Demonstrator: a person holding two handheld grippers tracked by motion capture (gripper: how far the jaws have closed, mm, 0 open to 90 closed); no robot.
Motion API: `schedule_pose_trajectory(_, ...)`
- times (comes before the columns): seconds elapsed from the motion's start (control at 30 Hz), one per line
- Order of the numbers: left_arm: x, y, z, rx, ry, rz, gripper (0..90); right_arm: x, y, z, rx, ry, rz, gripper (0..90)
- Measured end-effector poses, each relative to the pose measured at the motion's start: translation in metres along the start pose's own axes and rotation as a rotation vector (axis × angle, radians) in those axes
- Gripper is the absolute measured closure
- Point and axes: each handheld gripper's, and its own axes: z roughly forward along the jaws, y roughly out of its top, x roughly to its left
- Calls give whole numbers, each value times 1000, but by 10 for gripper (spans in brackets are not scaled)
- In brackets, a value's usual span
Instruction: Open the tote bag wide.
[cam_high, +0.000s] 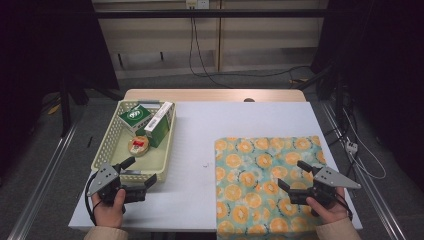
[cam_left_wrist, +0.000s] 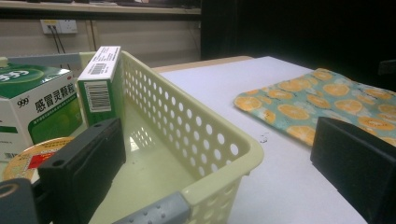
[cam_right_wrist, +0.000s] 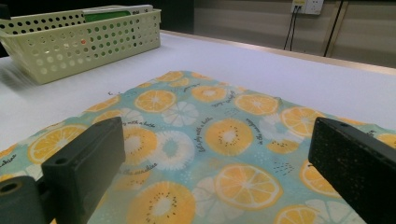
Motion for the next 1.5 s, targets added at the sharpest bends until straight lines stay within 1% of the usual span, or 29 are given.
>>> schedule_pose_trajectory(0.17, 0, 0, -1, -4, 2, 2, 31, 1, 1, 2, 5, 3, 0, 36)
schedule_pose_trajectory(0.3, 0, 1, -1, -1, 2, 8, 31, 2, 3, 3, 12, 3, -15, 35)
schedule_pose_trajectory(0.4, -1, 1, 0, -5, 1, 3, 31, 3, 6, 5, 17, 1, -25, 36)
schedule_pose_trajectory(0.43, -1, 1, -1, 0, -1, 12, 31, 3, 7, 6, 17, 1, -23, 36)
schedule_pose_trajectory(0.5, -2, 1, -1, -1, -3, 12, 31, 4, 9, 9, 25, 2, -24, 37)
schedule_pose_trajectory(0.57, -2, 1, -1, -1, -3, 14, 31, 6, 13, 12, 39, -9, -27, 39)
schedule_pose_trajectory(0.6, -2, 2, -1, -5, -3, 14, 31, 7, 15, 13, 45, -7, -29, 42)
schedule_pose_trajectory(0.7, -3, 2, -1, -10, -1, 6, 31, 15, 23, 19, 61, -27, -36, 42)
schedule_pose_trajectory(0.73, -2, 2, -1, -8, -3, 12, 31, 17, 26, 22, 66, -20, -32, 43)
schedule_pose_trajectory(0.77, -3, 2, -2, -8, -2, 8, 31, 20, 29, 25, 75, -12, -32, 46)
schedule_pose_trajectory(0.83, -4, 2, -2, -11, -1, -1, 31, 25, 35, 31, 94, -13, -48, 52)
schedule_pose_trajectory(0.93, -6, 3, -3, -11, -4, 9, 31, 32, 45, 43, 125, 10, -39, 52)
schedule_pose_trajectory(1.0, -7, 4, -4, -7, -8, 22, 31, 38, 50, 55, 149, 14, -41, 52)
schedule_pose_trajectory(1.07, -7, 4, -4, -12, -12, 17, 31, 47, 54, 68, 170, 28, -38, 55)
schedule_pose_trajectory(1.13, -7, 3, -4, -14, -11, 10, 31, 55, 56, 82, 190, 49, -45, 61)
schedule_pose_trajectory(1.23, -6, 3, -4, -11, -13, 6, 31, 68, 54, 103, 226, 85, -50, 74)
schedule_pose_trajectory(1.3, -6, 2, -5, -14, -15, 5, 31, 73, 50, 116, 250, 109, -40, 74)
schedule_pose_trajectory(1.33, -6, 2, -5, -14, -16, 4, 31, 76, 48, 121, 266, 120, -34, 77)
schedule_pose_trajectory(1.4, -5, 2, -5, -12, -16, 5, 31, 81, 45, 130, 293, 135, -43, 85)
schedule_pose_trajectory(1.5, -5, 2, -5, -9, -17, -5, 31, 86, 41, 142, 323, 157, -49, 94)
